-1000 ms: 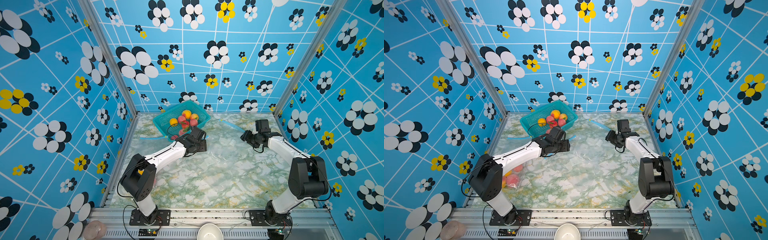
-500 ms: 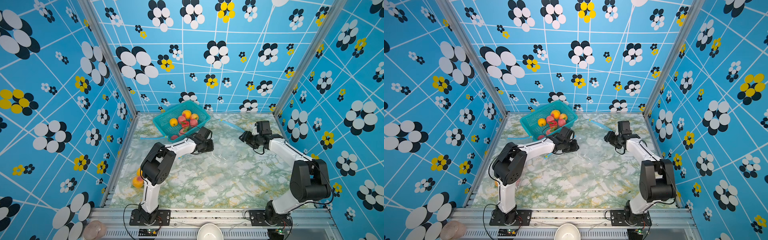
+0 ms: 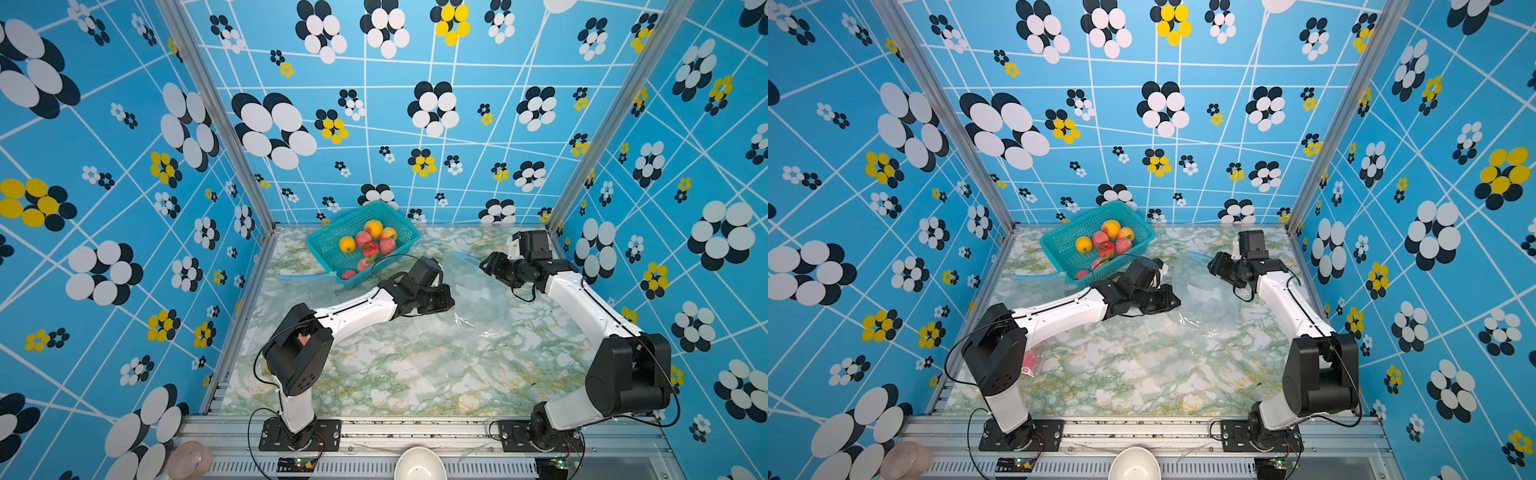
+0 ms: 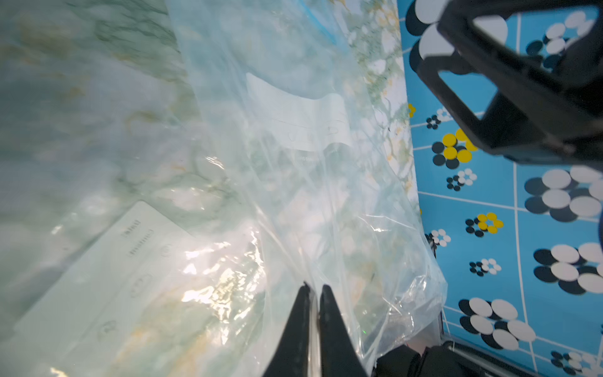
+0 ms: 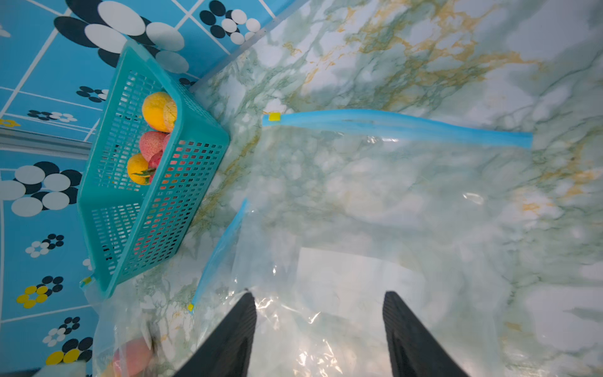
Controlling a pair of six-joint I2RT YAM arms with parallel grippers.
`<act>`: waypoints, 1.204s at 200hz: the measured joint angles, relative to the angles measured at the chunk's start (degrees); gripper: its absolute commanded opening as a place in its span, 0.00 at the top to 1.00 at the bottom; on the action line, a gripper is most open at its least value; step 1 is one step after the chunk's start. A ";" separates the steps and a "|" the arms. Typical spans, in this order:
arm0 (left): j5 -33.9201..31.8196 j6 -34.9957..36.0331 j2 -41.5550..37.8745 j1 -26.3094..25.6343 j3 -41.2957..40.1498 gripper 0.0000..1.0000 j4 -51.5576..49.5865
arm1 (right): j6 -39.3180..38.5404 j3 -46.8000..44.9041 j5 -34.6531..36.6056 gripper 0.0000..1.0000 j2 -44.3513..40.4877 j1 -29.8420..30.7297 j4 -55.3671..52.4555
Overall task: Place the peach in a zip-top bag and seal the zipper
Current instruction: Adjust the zipper food storage bag at the center of the board.
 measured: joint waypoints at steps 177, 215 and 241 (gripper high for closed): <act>-13.18 12.50 -3.98 -5.01 4.13 0.36 -14.56 | -9.73 0.11 16.59 0.45 8.33 10.60 -11.85; -16.28 14.88 -6.82 -1.33 2.64 0.36 -17.03 | -11.17 1.95 21.57 0.46 15.26 11.89 -11.67; -17.97 15.47 -8.11 0.02 0.63 0.36 -18.16 | -12.28 6.88 25.24 0.47 20.70 14.75 -12.31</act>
